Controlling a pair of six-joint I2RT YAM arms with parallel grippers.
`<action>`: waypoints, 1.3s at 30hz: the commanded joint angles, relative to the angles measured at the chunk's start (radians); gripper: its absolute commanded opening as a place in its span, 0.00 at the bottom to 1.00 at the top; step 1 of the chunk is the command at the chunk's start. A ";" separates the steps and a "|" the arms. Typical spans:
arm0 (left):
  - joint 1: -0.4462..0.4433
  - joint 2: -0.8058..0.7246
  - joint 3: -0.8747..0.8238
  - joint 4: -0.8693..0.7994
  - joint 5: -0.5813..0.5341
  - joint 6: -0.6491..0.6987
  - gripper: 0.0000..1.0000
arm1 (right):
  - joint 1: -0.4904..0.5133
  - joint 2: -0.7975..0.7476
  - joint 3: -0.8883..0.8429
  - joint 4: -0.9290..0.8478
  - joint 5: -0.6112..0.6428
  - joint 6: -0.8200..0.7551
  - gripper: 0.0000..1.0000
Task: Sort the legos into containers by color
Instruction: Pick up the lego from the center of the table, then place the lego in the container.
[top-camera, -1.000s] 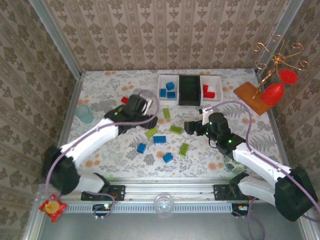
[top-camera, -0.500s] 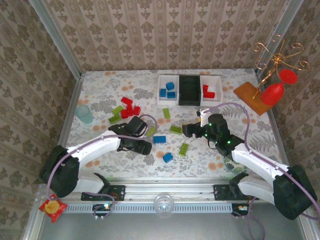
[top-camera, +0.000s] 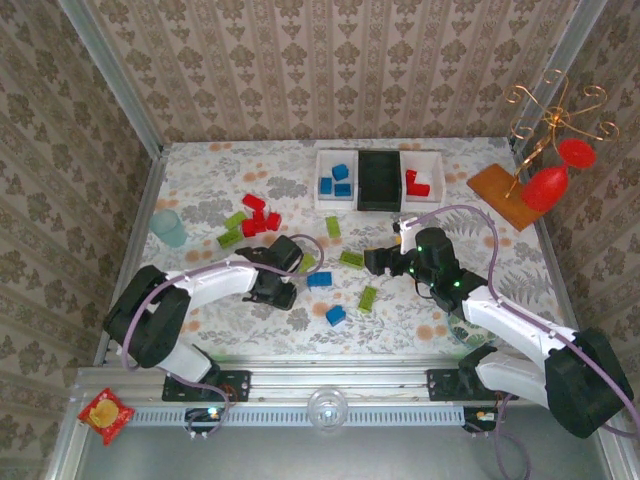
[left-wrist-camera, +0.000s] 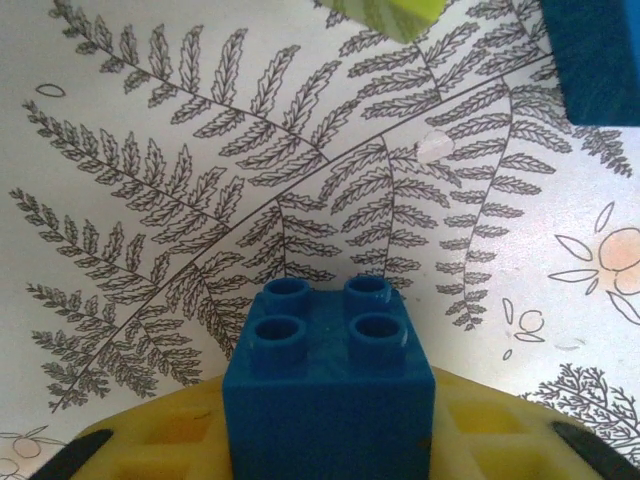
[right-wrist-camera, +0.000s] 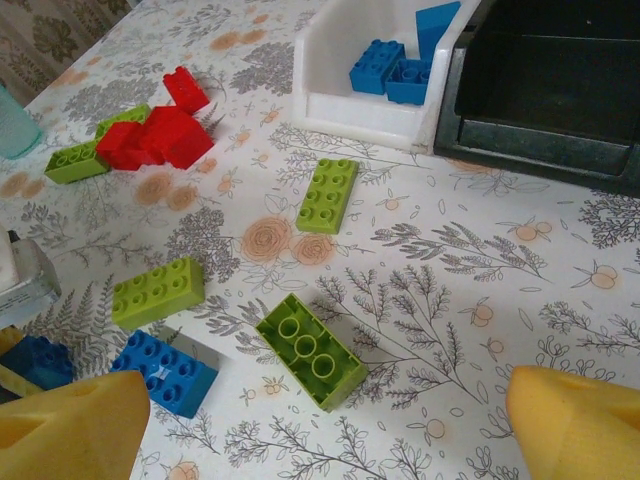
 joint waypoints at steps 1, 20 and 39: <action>-0.014 -0.005 0.004 0.156 -0.004 -0.020 0.30 | 0.011 -0.003 0.008 0.007 -0.014 -0.012 0.93; 0.069 0.485 0.882 0.217 -0.056 0.203 0.26 | 0.028 -0.139 -0.010 -0.034 0.103 -0.075 0.93; 0.167 0.852 1.532 -0.076 -0.078 0.261 0.69 | 0.038 -0.094 -0.028 -0.010 0.127 -0.077 0.93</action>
